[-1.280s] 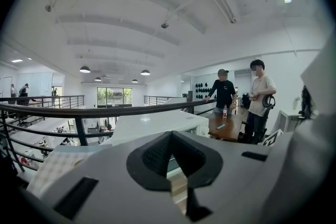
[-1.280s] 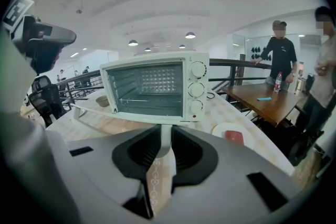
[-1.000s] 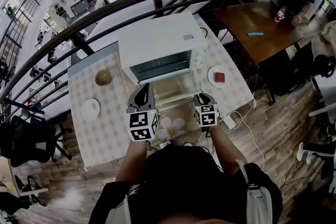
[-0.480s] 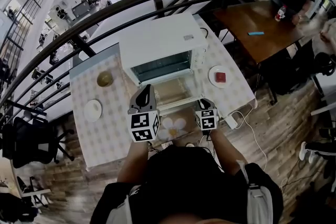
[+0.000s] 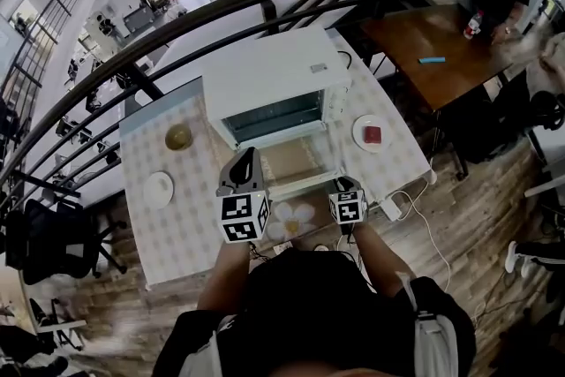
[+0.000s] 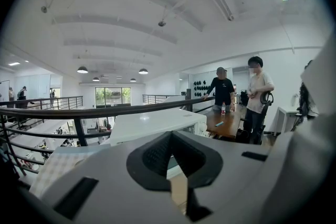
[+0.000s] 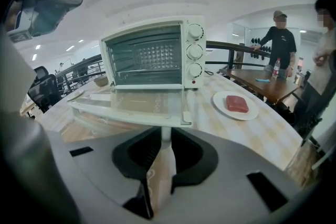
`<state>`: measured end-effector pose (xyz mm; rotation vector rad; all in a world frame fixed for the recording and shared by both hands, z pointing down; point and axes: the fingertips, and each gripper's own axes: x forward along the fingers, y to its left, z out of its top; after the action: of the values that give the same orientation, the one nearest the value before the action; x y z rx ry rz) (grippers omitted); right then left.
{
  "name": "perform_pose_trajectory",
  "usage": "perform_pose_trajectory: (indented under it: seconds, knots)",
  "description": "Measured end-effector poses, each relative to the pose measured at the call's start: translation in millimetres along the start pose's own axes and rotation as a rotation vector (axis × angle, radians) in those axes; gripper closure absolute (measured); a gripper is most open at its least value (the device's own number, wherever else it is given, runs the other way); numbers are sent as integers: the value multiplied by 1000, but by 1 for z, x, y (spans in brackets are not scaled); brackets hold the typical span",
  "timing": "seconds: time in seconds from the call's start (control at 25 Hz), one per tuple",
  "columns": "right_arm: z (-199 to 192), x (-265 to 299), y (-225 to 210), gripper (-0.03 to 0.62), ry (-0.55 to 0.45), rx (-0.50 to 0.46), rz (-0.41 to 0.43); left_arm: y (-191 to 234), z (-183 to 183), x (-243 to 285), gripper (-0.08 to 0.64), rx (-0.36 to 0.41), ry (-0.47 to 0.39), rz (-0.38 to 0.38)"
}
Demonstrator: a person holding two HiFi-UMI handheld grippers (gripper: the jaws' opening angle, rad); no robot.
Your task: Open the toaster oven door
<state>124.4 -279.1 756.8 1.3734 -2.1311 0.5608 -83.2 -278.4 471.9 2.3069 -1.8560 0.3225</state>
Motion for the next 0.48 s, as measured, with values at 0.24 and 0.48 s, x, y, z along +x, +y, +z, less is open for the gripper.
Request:
perform_pose_trajectory:
  seconds: [0.24,0.48]
  knots:
    - [-16,10,-2,523,47,6,-5,0,0,3,548,5,2,-3]
    - [-25,16,1,525,81,6,-12,2,0,4,548,4,5,-2]
